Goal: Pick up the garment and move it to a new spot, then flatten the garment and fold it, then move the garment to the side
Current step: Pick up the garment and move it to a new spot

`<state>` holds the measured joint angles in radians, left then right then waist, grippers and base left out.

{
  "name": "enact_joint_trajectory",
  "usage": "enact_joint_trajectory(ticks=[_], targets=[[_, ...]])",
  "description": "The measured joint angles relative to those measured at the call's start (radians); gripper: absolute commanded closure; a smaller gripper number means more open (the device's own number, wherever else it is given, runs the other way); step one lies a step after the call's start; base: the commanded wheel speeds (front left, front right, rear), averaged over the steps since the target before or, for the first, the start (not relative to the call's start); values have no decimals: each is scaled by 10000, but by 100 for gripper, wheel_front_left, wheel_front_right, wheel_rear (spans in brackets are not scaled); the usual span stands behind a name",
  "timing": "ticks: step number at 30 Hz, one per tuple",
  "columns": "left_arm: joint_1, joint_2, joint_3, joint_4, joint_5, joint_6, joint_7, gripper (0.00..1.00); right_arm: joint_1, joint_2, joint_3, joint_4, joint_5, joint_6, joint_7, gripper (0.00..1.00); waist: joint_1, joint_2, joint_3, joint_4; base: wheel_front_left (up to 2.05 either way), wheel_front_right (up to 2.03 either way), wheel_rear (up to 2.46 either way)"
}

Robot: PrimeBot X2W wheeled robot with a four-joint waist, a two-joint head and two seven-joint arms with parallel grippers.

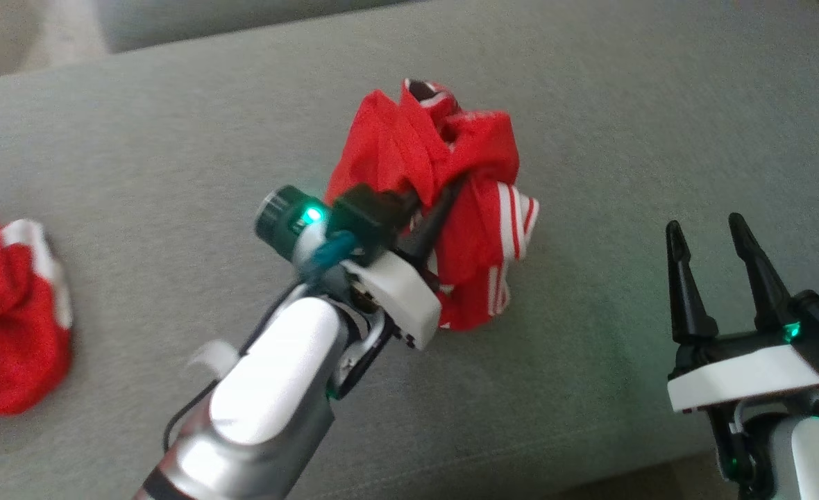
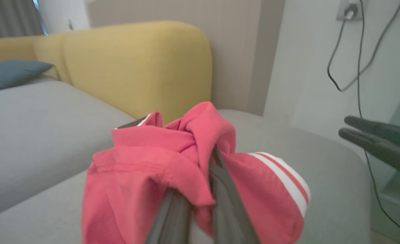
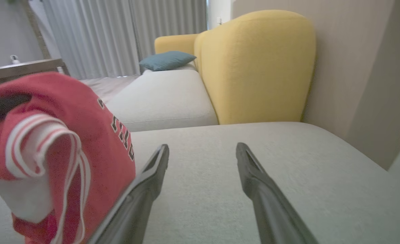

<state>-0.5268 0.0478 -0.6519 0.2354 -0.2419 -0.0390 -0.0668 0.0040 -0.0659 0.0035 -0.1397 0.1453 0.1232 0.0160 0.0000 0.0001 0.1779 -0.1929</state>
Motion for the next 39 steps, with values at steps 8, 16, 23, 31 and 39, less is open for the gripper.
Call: enact_joint_trajectory(ticks=[8, 16, 23, 31, 39], targets=[[-332, 6, -1488, 2169, -600, -215, 694, 100, -268, 105, -61, 320, 46, 0, -318, 0, 0, 0, 962, -795, 0, 0, 0], [-269, 13, -2071, 2025, -679, -44, -932, 0, -387, 136, 31, 639, 38, 0, -399, 0, 0, 0, 724, -338, 0, 0, 0], [449, 376, -1358, 1066, -679, 884, -1716, 0, -336, 136, 54, 669, -27, 0, -343, 0, 0, 0, 234, 302, 0, 0, 0], [1559, 1279, 299, 111, -874, 2115, -1827, 0, -53, 132, -10, 573, -138, 0, -138, 0, 0, 0, -306, 1140, 0, 0, 0], [2941, 2077, 1827, -681, -1133, 2197, -1829, 0, 349, 123, -104, 500, -144, 0, 40, 0, 0, 0, -828, 1617, 0, 0, 0]])
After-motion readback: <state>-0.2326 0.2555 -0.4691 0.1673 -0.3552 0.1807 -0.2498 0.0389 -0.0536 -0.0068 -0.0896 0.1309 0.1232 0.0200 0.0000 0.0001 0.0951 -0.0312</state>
